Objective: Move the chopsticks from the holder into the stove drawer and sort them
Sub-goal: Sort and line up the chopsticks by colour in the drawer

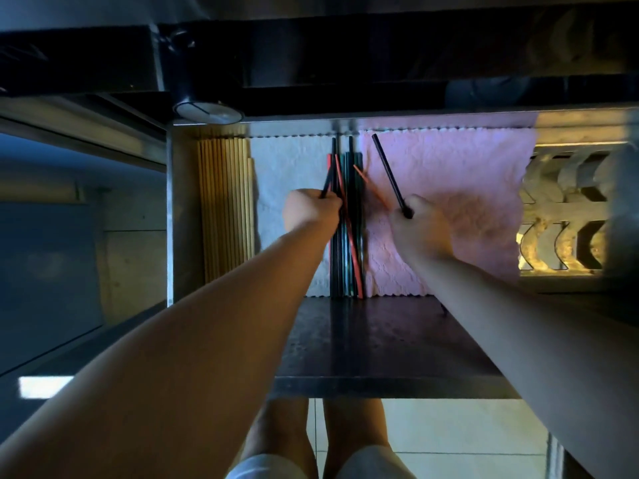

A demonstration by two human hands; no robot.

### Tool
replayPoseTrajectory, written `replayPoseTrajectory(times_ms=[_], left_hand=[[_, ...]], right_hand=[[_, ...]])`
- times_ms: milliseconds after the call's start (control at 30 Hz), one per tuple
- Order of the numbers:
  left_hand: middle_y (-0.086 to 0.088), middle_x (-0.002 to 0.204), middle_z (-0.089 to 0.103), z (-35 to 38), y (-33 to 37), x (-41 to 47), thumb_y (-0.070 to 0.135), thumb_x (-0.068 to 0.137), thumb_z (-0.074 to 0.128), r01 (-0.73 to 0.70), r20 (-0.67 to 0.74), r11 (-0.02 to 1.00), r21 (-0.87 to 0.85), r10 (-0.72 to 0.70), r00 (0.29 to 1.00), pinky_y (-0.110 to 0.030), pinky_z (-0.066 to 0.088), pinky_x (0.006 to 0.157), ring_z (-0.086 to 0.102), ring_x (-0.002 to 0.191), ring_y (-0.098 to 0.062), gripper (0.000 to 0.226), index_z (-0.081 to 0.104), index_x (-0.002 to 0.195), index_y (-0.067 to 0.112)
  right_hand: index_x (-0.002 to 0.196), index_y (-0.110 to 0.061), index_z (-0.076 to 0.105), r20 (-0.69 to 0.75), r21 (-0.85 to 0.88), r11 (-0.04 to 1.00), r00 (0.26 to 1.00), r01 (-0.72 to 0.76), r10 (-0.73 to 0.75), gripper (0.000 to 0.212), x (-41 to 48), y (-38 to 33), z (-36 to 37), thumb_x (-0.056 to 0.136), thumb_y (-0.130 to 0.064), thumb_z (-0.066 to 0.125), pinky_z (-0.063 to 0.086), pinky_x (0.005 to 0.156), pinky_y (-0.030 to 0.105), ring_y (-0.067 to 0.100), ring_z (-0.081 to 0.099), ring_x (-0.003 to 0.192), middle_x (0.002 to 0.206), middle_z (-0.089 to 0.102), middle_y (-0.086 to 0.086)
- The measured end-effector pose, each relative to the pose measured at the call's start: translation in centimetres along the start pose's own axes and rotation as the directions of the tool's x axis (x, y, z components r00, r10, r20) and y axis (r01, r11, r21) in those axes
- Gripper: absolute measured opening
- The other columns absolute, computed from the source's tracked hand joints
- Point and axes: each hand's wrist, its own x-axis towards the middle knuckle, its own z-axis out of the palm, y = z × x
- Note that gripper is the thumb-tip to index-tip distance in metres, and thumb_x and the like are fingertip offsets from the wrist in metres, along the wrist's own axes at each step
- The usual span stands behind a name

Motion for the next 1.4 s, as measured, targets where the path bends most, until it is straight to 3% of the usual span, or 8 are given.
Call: replayPoseTrajectory(times_ms=[100,300,667,867,1000,1200,1300,1400], left_hand=[[-0.001,0.061,0.057,1.1,-0.6,0.0,0.017,0.086,0.066,-0.069,-0.023,0.992,0.102,0.071,0.997,-0.025,0.039,0.048,0.057,0.062,-0.023,0.010,0.071,0.078,0.012],[-0.005,0.083,0.063,2.0,-0.9,-0.7,0.013,0.091,0.054,-0.134,-0.093,0.969,0.207,0.156,0.983,-0.034,0.051,0.061,0.061,0.074,-0.026,0.008,0.058,0.097,0.014],[-0.006,0.071,0.062,0.8,-1.3,-0.3,0.016,0.090,0.056,-0.161,-0.022,0.917,0.366,0.181,0.983,-0.030,0.045,0.051,0.062,0.065,-0.027,0.015,0.062,0.078,0.010],[-0.003,0.067,0.058,0.5,-1.1,-0.1,0.014,0.087,0.063,-0.086,0.015,0.926,0.368,0.086,0.996,-0.026,0.042,0.046,0.058,0.059,-0.021,0.020,0.053,0.069,0.013],[-0.003,0.066,0.055,0.3,-1.0,-0.1,0.011,0.085,0.064,-0.018,0.039,0.961,0.274,0.008,0.999,-0.022,0.041,0.043,0.057,0.057,-0.018,0.022,0.050,0.067,0.011],[-0.002,0.065,0.055,0.0,-0.7,-0.8,0.021,0.084,0.063,0.000,0.084,0.984,0.176,-0.015,0.996,-0.020,0.039,0.042,0.054,0.053,-0.015,0.023,0.051,0.067,0.012],[-0.001,0.064,0.056,-1.4,-1.0,-0.7,0.031,0.086,0.057,-0.037,0.113,0.983,0.182,0.017,0.993,-0.019,0.034,0.041,0.053,0.051,-0.015,0.023,0.059,0.077,0.010],[0.000,0.068,0.057,-2.9,-1.7,-0.6,0.043,0.094,0.050,-0.088,0.115,0.983,0.161,0.070,0.991,-0.022,0.036,0.043,0.052,0.053,-0.013,0.032,0.058,0.093,0.011]], right_hand=[[0.061,-0.016,0.038,0.014,-0.042,0.999,1.000,0.025,-0.024,0.034,-0.5,-0.2,0.4,0.094,-0.015,0.048,0.021,0.037,0.018,0.011,0.031,0.047,0.054,0.034,-0.002],[0.073,-0.005,0.048,0.047,-0.019,0.999,0.998,0.039,-0.038,0.024,-0.8,-0.2,0.9,0.093,-0.019,0.048,0.026,0.051,0.027,0.016,0.034,0.053,0.057,0.037,0.000],[0.082,0.005,0.055,0.018,-0.042,0.998,0.998,0.053,-0.052,0.026,-0.9,-0.4,1.1,0.093,-0.017,0.048,0.024,0.050,0.026,0.016,0.036,0.056,0.064,0.042,0.008],[0.086,0.001,0.058,0.041,-0.015,0.999,0.999,0.036,-0.035,0.023,-1.1,-0.7,1.1,0.095,-0.017,0.047,0.025,0.035,0.013,0.012,0.036,0.048,0.061,0.043,0.002],[0.078,-0.007,0.056,0.056,-0.015,1.000,0.998,0.017,-0.016,0.022,-1.2,-0.8,1.2,0.095,-0.017,0.046,0.025,0.035,0.011,0.010,0.036,0.048,0.059,0.043,-0.001],[0.072,-0.008,0.053,0.019,-0.017,1.000,1.000,0.005,-0.005,0.022,-1.1,-0.9,1.9,0.092,-0.016,0.048,0.027,0.048,0.024,0.013,0.037,0.052,0.058,0.041,-0.002],[0.069,-0.009,0.052,-0.008,-0.038,0.999,1.000,0.004,-0.005,0.024,-1.1,-1.1,2.4,0.092,-0.016,0.050,0.026,0.046,0.024,0.014,0.038,0.053,0.056,0.041,-0.002],[0.085,-0.006,0.066,-0.050,-0.036,0.999,0.998,-0.028,0.026,0.017,-0.8,-1.7,3.4,0.090,-0.015,0.053,0.033,0.049,0.021,0.021,0.053,0.062,0.071,0.062,0.007]])
